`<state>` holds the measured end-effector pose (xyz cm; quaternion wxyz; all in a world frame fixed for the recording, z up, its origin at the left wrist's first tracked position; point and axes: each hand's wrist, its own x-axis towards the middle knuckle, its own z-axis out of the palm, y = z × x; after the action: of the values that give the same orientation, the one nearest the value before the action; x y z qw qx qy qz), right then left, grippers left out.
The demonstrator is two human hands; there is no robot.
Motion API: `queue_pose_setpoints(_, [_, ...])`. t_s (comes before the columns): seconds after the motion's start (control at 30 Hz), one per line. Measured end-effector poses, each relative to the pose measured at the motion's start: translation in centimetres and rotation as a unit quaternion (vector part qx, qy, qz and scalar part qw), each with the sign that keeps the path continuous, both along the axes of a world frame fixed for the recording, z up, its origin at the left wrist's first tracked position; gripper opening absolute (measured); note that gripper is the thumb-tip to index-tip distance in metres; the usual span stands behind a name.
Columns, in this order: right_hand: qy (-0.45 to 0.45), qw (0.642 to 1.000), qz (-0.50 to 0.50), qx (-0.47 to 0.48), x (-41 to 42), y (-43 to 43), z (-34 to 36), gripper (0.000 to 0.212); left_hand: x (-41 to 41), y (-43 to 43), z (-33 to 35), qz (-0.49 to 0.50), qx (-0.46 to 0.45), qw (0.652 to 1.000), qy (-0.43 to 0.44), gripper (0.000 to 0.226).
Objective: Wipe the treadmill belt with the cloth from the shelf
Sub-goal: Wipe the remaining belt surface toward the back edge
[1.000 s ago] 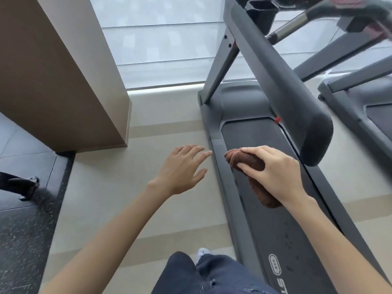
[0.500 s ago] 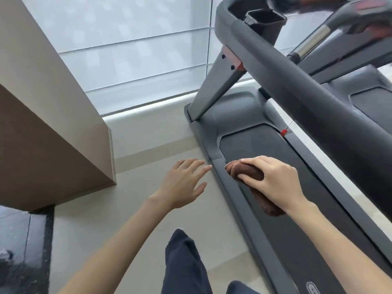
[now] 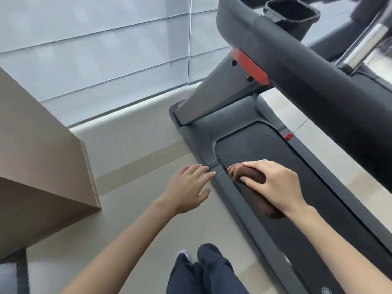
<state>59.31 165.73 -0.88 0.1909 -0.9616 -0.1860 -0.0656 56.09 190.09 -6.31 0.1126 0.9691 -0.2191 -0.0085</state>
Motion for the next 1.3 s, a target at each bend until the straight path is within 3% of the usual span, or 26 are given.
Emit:
queue_pose_setpoints(0.2, [-0.008,1.0,-0.006,-0.002,4.0,-0.3,-11.5,0.037,5.9,-0.3,-10.6,-0.017,-0.006,1.0,-0.023,0.051])
queue_pose_setpoints(0.57, [0.002,0.996,-0.084,-0.014,12.9,-5.3,-42.7,0.026,16.8,-5.3,-39.8,-0.076,-0.002,0.995,-0.071,0.048])
queue_pose_setpoints(0.73, [-0.005,0.993,-0.102,-0.052,15.4,-7.8,-54.2,0.024,19.7,-8.3,-50.0,-0.109,0.006,0.988,-0.107,0.047])
queue_pose_setpoints(0.93, [0.012,0.988,-0.147,-0.034,15.0,-9.2,-56.6,0.023,18.9,-9.6,-53.4,-0.116,0.011,0.991,-0.059,0.048])
queue_pose_setpoints(1.13, [-0.02,0.99,-0.131,-0.039,16.4,-9.2,-57.2,0.024,21.5,-10.1,-53.3,-0.117,0.029,0.988,-0.096,0.048])
queue_pose_setpoints(1.3, [-0.021,0.992,-0.116,-0.05,18.7,-9.7,-60.2,0.025,22.8,-11.2,-56.4,-0.11,0.044,0.993,-0.031,0.053])
